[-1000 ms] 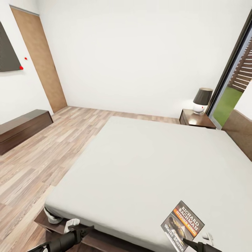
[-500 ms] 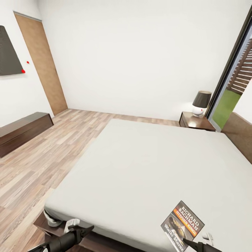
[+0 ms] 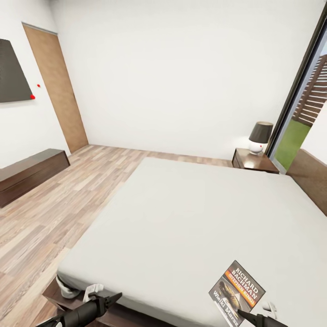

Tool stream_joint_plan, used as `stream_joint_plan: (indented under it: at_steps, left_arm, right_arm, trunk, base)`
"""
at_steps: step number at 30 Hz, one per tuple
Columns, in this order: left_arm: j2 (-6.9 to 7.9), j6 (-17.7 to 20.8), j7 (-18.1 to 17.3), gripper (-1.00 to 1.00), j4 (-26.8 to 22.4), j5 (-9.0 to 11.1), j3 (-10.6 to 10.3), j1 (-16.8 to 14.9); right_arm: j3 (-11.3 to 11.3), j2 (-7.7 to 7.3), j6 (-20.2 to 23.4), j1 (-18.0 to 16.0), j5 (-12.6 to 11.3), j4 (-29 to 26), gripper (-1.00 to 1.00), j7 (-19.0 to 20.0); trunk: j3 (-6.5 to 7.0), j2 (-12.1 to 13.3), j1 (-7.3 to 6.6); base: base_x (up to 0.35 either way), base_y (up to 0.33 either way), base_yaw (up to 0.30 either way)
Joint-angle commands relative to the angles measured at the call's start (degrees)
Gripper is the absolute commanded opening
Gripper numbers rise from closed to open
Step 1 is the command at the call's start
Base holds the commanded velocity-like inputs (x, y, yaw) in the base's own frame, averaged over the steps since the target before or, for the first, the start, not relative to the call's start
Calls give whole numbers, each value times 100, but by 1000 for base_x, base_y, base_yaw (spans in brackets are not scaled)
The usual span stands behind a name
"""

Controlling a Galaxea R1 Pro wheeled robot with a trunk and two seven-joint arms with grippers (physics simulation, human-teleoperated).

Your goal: In the bedroom, move the book from the bed onto either nightstand, and place the two sandals side by side next to the bed.

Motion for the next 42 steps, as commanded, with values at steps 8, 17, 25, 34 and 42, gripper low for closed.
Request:
stream_joint_plan:
  at_steps: [8, 17, 25, 34, 42]
  left_arm:
    - [7, 49, -3, 100, -1, 60, -33, -3]
    - [-1, 49, -2, 100, -1, 60, -34, -3]
    - [-13, 49, -2, 100, 0, 60, -35, -3]
    - [-37, 49, -2, 100, 4, 60, -33, -3]
    - [-37, 49, -2, 100, 3, 60, -33, -3]
  right_arm:
    - [37, -1, -1, -4, -37, 2, -100, 20]
    - [11, -5, -1, -4, -55, 129, -100, -84]
    - [-90, -9, -1, -4, -860, 581, -100, -778]
    - [-69, -3, -4, -4, -940, 572, -100, -673]
    - [-67, -2, -57, -4, -917, 565, -100, 580]
  trunk:
    - [67, -5, 1]
    - [150, -5, 1]
    - [223, -5, 1]
    - [301, -5, 1]
    - [375, -5, 1]
  base:
    - [0, 0, 0]
    - [0, 0, 0]
    - [0, 0, 0]
    - [0, 0, 0]
    - [0, 0, 0]
